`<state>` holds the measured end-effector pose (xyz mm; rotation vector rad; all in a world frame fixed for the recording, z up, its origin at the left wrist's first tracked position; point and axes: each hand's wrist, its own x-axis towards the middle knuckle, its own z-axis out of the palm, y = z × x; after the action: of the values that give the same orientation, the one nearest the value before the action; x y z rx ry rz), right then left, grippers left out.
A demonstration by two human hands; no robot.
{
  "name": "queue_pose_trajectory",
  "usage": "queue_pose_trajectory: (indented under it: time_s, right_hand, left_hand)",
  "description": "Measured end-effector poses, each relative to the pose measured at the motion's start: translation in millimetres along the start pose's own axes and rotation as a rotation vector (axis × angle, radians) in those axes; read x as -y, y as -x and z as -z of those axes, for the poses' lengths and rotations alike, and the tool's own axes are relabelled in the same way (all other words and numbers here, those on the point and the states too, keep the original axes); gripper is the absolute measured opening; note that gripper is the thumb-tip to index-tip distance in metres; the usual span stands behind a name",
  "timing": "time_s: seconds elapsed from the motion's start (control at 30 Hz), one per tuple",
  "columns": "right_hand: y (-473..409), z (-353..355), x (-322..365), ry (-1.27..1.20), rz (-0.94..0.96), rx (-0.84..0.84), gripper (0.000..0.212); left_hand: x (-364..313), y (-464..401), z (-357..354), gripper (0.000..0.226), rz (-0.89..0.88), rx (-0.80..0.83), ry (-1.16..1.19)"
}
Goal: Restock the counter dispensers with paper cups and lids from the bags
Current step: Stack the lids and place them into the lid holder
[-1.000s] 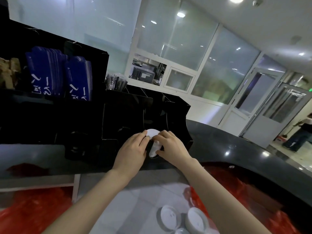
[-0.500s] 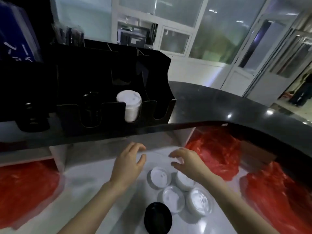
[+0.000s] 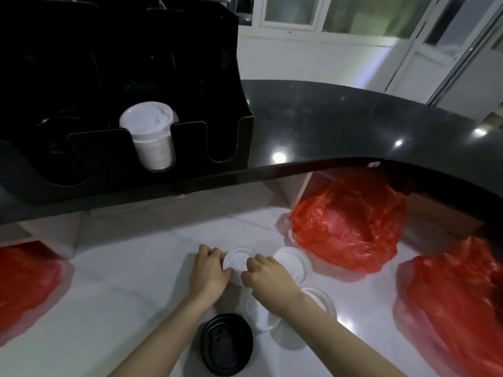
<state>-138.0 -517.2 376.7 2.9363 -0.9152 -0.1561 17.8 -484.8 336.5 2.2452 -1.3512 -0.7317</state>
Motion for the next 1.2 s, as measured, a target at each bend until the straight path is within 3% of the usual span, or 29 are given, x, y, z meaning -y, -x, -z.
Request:
queue_pose_trajectory:
  time_s: [0.2, 0.33, 0.4, 0.5, 0.6, 0.87, 1.0, 1.07, 1.2]
  right_hand:
    - [-12.0, -9.1, -6.1, -0.024, 0.019, -0.060, 0.029]
    - [-24.0, -1.6, -14.3, -0.237, -0.066, -0.155, 0.016]
    - [-26.0, 9.6, -21.9, -0.343, -0.123, -0.202, 0.004]
    - [-27.8, 30.8, -30.0, -0.611, -0.286, -0.324, 0.003]
    - [-33.3, 47.7, -27.1, -0.902, -0.418, -0.468, 0.014]
    - [-38.9, 71.4, -12.4, -1.128, -0.515, -0.638, 0.018]
    - [-35.5, 78.4, -11.7, -1.104, -0.507, -0.676, 0.018]
    - [-34.4, 77.3, -11.8, -1.054, -0.482, -0.693, 0.019]
    - [-31.7, 75.6, -13.3, -1.078, -0.441, -0.701, 0.026]
  left_hand:
    - [9.8, 0.9, 17.9, 0.027, 0.138, -0.094, 0.191]
    - [26.0, 5.6, 34.4, 0.029, 0.231, -0.186, 0.449]
    - [22.1, 11.9, 47.4, 0.032, 0.215, -0.253, 0.513]
    - [10.1, 17.7, 64.5, 0.036, 0.151, -0.318, 0.644]
    - [-8.8, 23.4, 78.4, 0.025, 0.098, -0.258, 0.821]
    - [-43.6, 37.1, 100.5, 0.019, 0.060, -0.058, 1.037]
    - [-47.0, 39.1, 101.1, 0.022, 0.020, 0.005, 1.061]
    - [-48.0, 41.4, 101.0, 0.042, -0.063, 0.005, 0.981]
    - [-51.5, 40.3, 99.1, 0.042, -0.170, -0.151, 0.751]
